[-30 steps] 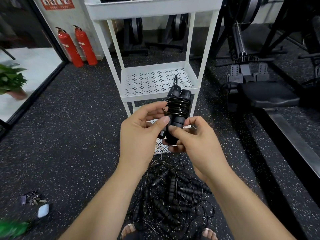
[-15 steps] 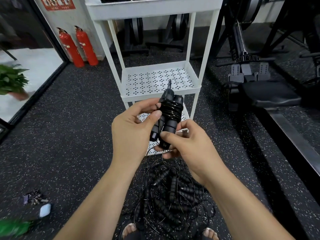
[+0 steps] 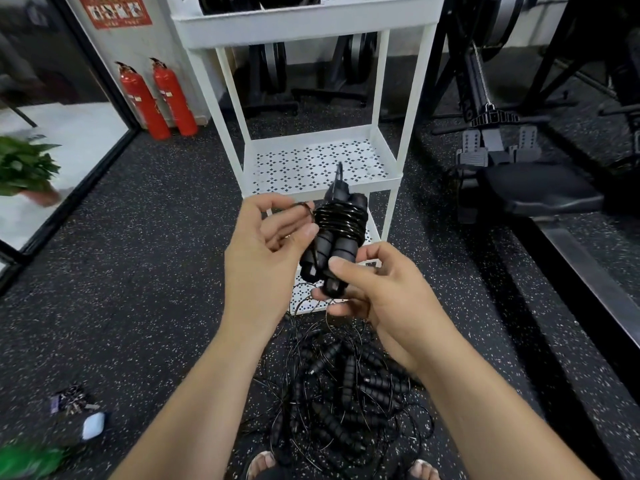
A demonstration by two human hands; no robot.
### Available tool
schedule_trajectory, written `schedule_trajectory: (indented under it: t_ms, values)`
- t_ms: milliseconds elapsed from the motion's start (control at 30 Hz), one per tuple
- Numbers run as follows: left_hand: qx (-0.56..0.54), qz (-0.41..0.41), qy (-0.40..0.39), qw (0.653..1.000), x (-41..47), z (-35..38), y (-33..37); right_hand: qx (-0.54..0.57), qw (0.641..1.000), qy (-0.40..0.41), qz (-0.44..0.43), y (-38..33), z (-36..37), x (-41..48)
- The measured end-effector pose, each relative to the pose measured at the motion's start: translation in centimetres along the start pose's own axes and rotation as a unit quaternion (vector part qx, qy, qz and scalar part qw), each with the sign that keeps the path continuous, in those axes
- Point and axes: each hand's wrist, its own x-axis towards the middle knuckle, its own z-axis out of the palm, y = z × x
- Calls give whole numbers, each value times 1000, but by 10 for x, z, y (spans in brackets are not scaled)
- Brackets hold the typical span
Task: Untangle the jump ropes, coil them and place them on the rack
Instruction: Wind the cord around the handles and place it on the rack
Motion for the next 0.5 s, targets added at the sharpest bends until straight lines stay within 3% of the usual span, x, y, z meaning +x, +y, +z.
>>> schedule_trajectory:
  t_ms: [367, 500]
  values:
    - [155, 45, -106, 981, 7, -12, -2, 45, 999, -19, 7, -4, -3, -2]
    - [147, 38, -82, 985, 7, -9, -7, 10, 1000, -17, 1, -2, -3, 1]
